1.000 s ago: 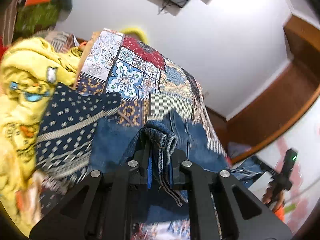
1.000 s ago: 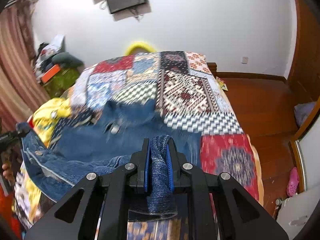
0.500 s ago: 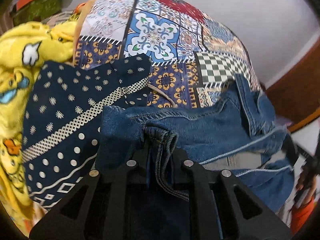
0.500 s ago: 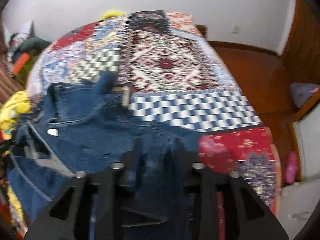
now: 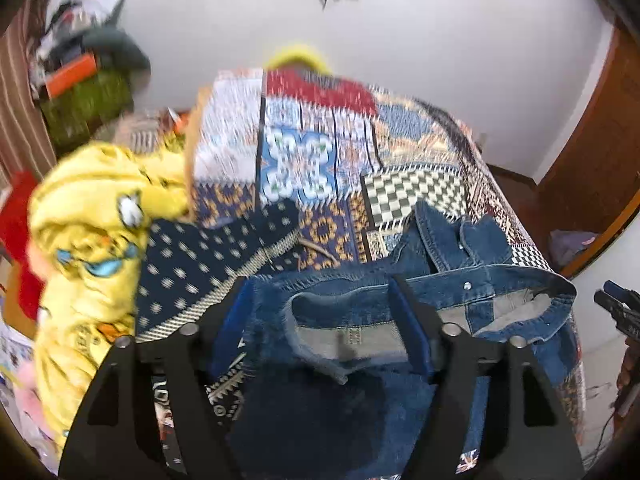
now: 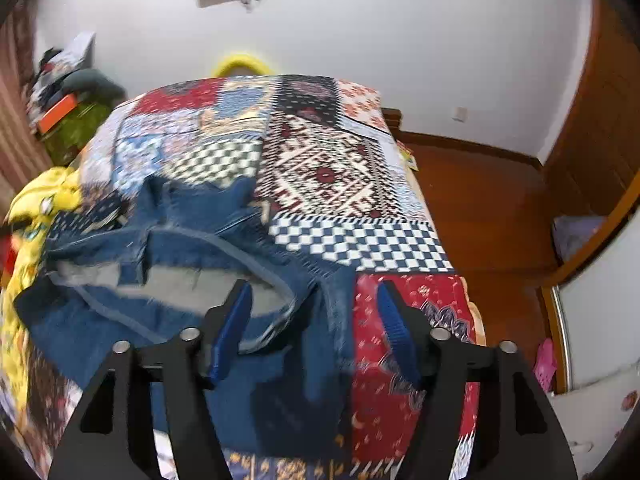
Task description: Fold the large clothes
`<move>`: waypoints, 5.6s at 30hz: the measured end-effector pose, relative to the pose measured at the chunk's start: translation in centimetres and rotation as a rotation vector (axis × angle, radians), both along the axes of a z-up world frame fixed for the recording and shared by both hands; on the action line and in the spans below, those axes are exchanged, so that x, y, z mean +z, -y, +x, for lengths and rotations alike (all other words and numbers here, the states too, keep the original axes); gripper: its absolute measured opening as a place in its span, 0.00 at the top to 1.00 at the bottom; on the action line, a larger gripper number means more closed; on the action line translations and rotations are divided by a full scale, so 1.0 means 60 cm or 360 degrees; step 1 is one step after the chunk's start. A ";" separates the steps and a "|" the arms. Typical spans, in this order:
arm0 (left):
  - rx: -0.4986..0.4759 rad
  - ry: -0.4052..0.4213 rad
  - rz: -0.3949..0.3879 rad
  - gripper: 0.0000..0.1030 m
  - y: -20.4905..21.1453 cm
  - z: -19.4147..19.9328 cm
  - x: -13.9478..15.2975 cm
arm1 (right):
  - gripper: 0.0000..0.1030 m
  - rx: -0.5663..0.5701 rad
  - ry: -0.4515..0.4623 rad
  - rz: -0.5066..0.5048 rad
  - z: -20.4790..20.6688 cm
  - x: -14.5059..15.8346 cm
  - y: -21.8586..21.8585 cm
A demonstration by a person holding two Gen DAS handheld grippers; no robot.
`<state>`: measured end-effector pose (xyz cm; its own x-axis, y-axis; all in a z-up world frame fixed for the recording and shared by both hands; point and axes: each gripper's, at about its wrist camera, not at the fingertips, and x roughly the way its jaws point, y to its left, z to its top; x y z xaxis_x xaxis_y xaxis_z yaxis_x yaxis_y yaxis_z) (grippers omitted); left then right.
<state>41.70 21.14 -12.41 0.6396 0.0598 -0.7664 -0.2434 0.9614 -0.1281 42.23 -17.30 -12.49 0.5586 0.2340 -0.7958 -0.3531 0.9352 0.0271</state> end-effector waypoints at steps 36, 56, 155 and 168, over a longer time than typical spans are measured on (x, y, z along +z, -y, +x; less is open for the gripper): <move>-0.0016 -0.0114 -0.0038 0.33 0.037 0.105 -0.089 | 0.34 -0.0093 -0.0165 0.0049 0.090 -0.108 -0.128; -0.0416 -0.0214 0.0126 0.33 0.188 -0.033 -0.169 | 0.34 0.0250 -0.0247 -0.0054 -0.058 -0.147 -0.145; -0.0982 -0.0050 -0.0060 0.78 0.496 -0.046 -0.138 | 0.20 -0.0363 -0.0204 0.0314 -0.153 -0.053 0.178; -0.0990 -0.0002 0.0075 0.43 0.447 -0.158 -0.059 | 0.20 -0.0099 -0.0088 0.0391 -0.176 0.010 0.108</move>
